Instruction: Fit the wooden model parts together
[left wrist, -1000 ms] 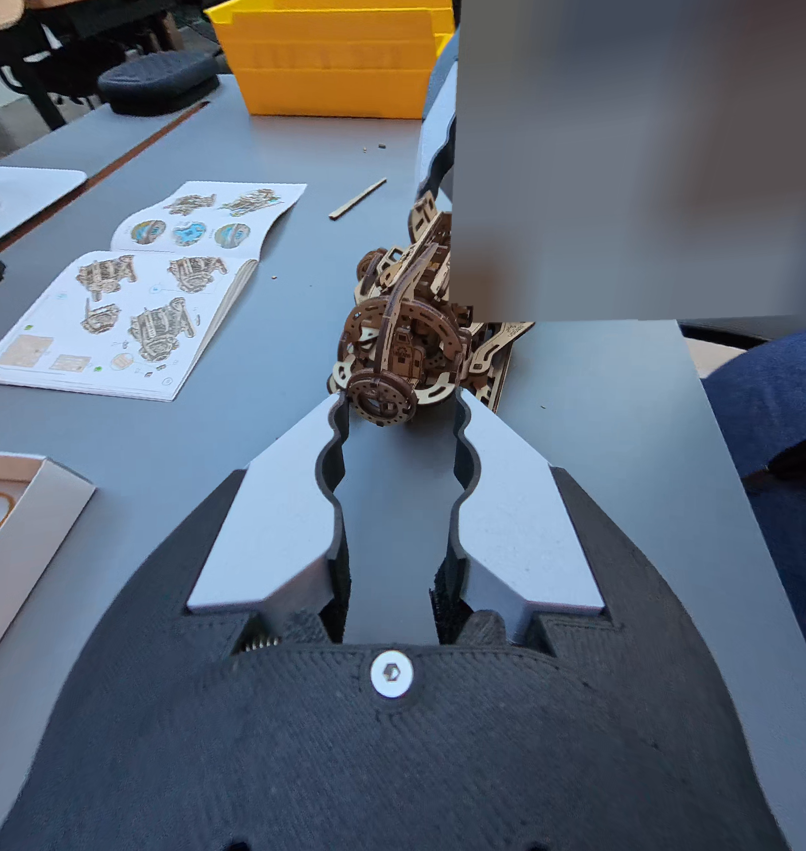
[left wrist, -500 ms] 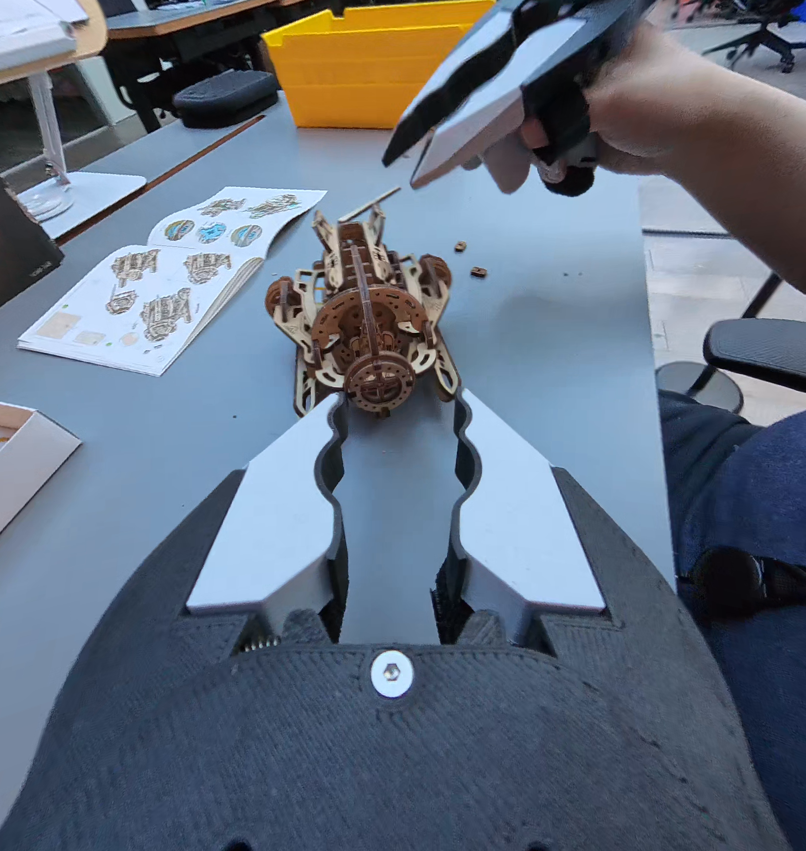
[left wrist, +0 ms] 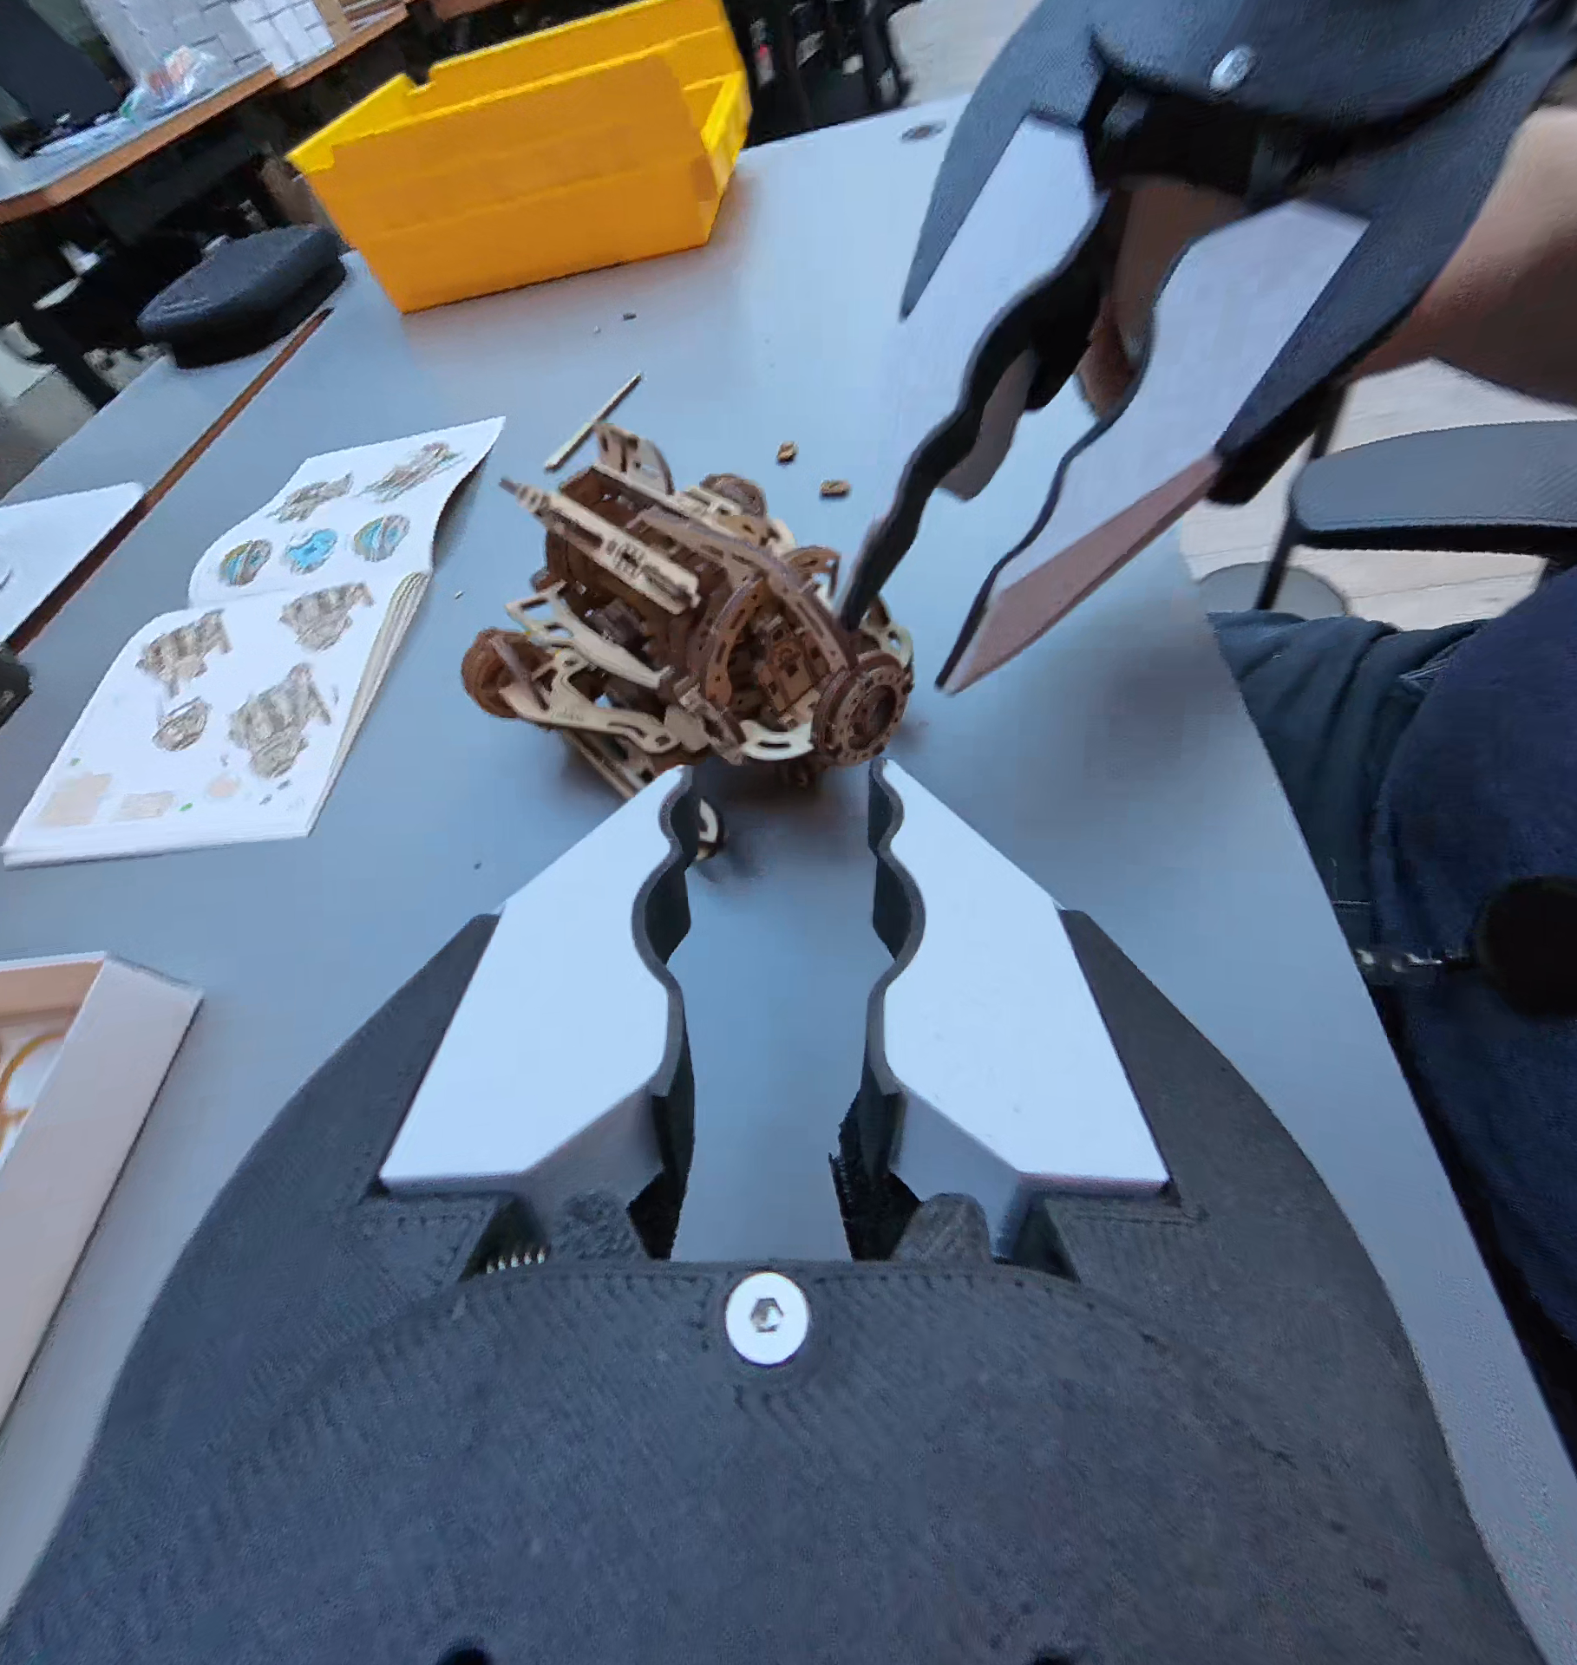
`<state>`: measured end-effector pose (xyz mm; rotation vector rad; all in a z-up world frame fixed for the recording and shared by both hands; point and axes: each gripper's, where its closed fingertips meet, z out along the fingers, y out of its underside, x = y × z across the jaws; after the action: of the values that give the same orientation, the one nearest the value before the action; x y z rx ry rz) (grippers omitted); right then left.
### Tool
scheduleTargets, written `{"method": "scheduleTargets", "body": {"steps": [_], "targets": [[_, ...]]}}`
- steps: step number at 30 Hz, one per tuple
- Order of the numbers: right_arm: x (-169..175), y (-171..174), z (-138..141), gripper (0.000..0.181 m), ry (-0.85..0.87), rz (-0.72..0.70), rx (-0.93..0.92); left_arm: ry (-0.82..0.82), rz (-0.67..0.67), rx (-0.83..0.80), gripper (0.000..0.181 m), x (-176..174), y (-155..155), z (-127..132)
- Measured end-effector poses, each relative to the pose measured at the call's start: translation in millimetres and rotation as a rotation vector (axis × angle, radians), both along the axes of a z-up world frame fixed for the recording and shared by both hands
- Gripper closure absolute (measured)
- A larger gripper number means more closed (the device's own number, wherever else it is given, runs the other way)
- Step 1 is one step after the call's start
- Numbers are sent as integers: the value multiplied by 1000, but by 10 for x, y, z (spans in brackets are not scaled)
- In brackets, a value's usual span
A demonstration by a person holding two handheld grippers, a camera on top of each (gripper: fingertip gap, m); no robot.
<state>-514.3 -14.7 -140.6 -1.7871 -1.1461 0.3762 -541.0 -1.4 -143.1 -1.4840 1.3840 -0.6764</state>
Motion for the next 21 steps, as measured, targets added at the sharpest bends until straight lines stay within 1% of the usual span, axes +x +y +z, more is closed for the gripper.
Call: {"method": "scheduleTargets", "body": {"steps": [1, 4, 8, 10, 15, 21], "targets": [[-20, 16, -21, 157, -23, -9, 9, -18, -52, -16, 148, 31, -20, 27], [-36, 43, -61, 162, -101, -24, 21, -44, -157, -68, 150, 101, -32, 56], [-32, 29, -116, 170, -242, 12, 38, -13, -220, -66, 146, 146, 17, -20], [-32, 35, -125, 169, -283, 24, 35, 4, -249, -55, 146, 157, 14, -62], [-5, 48, -190, 168, -314, 20, -43, -11, -272, -44, 150, 193, 25, -72], [-2, 32, -170, 168, -234, 12, -137, -21, -292, -45, 152, 195, 14, -69]]}}
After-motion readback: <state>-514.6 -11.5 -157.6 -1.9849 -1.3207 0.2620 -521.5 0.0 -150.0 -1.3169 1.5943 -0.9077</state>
